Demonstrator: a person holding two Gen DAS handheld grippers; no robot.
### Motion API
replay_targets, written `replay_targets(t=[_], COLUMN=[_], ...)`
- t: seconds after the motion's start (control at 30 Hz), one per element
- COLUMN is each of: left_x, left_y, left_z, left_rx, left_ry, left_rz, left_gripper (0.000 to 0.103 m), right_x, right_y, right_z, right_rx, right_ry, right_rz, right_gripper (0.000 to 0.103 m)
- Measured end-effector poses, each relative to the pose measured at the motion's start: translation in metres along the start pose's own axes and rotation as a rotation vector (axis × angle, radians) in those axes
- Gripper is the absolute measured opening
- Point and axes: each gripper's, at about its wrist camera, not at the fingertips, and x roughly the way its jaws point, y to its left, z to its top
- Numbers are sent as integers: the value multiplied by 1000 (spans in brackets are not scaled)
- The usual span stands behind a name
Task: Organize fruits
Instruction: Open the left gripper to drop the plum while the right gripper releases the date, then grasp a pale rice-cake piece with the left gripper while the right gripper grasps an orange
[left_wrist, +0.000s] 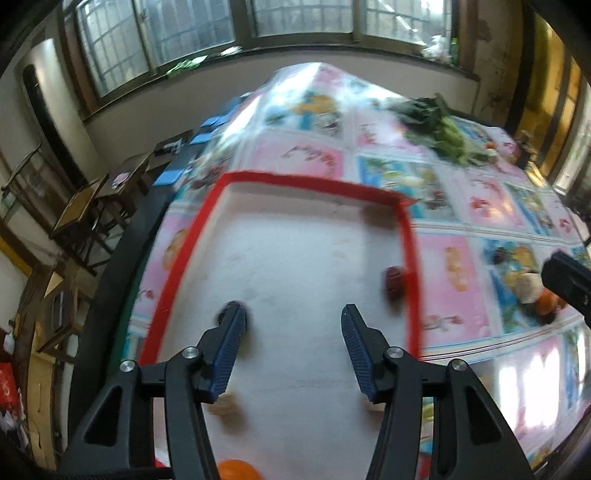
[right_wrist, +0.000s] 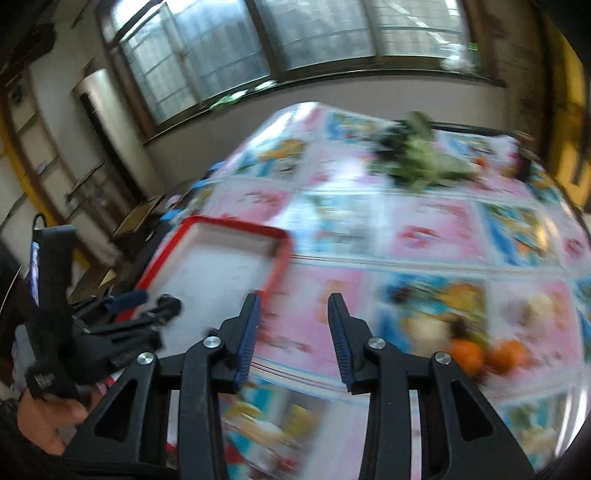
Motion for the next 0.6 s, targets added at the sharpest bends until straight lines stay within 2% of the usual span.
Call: replay_targets(t=[0.1, 0.17, 0.27, 0.37, 0.6], left_x=[-5, -6, -4, 1, 21], left_y=[-27, -47, -78, -111, -162], left_z=[4, 5, 5, 1, -9], left_rx=[36, 60, 105, 158, 241], left_ry=[-9, -6, 10, 36, 95], left_rz=[-46, -87, -149, -212, -260], left_gripper=[56, 62, 63, 63, 63], right_x=[-23, -36, -49, -54, -41], right_y=[-39, -67, -101, -126, -141], right_z=[-15, -27, -44, -56, -60], right_rx=[50, 102, 157, 199, 174], right_ry=[-14, -11, 2, 19, 54], right_rz=[-83, -129, -197, -227, -224], right_gripper=[42, 43, 43, 43, 43])
